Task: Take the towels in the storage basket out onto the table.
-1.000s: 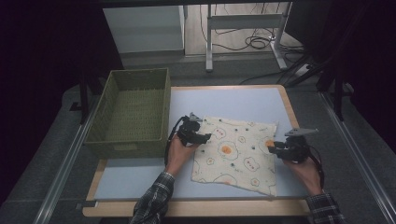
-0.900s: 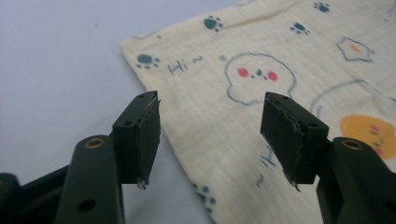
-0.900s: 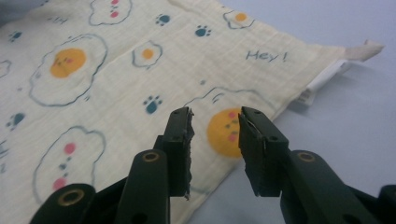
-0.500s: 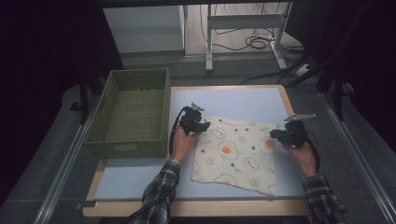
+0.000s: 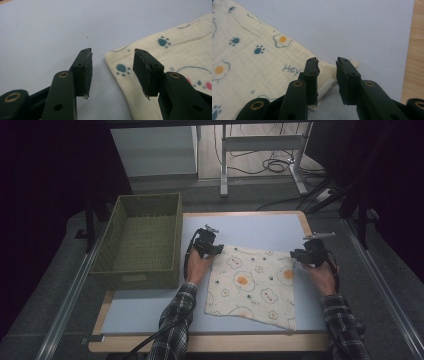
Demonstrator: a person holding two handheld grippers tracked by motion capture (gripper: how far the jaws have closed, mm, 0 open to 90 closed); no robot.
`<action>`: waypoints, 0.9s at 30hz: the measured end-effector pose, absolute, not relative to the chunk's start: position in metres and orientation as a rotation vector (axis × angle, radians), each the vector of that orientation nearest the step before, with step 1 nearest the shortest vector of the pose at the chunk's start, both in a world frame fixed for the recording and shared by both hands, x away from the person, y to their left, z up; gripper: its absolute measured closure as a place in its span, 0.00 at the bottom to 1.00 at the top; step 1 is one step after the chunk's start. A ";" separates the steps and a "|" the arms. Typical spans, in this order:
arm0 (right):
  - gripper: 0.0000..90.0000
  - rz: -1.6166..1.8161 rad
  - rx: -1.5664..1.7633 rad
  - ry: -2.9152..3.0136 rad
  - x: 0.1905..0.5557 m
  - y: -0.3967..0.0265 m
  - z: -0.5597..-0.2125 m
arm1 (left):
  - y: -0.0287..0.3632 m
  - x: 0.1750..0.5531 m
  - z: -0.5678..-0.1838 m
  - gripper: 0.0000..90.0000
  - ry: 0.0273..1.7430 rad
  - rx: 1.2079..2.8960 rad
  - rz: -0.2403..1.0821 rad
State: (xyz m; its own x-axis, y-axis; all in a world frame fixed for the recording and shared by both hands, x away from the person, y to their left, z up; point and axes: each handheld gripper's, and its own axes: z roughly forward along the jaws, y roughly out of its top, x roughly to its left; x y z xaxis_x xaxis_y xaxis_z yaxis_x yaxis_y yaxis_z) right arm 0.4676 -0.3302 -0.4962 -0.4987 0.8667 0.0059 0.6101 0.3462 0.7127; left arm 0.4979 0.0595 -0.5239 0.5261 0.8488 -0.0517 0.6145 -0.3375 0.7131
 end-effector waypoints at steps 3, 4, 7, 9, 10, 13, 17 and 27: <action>0.74 0.925 1.297 2.234 0.473 -0.331 -0.498 | 0.062 0.502 -0.527 0.55 1.203 2.070 0.436; 0.73 0.921 1.298 2.233 0.475 -0.331 -0.499 | 0.063 0.504 -0.528 0.54 1.209 2.070 0.441; 0.71 0.904 1.293 2.250 0.479 -0.330 -0.503 | 0.062 0.506 -0.532 0.54 1.213 2.071 0.443; 0.71 0.886 1.275 2.266 0.481 -0.327 -0.507 | 0.062 0.506 -0.534 0.53 1.205 2.071 0.443; 0.71 0.871 1.265 2.274 0.481 -0.325 -0.509 | 0.062 0.507 -0.535 0.52 1.205 2.068 0.443; 0.73 0.847 1.254 2.287 0.481 -0.322 -0.511 | 0.061 0.507 -0.536 0.52 1.200 2.066 0.437; 0.80 0.865 1.289 2.279 0.479 -0.321 -0.512 | 0.058 0.504 -0.537 0.63 1.167 2.057 0.415; 0.97 0.837 1.248 2.300 0.480 -0.319 -0.507 | 0.054 0.501 -0.534 0.99 1.115 2.059 0.404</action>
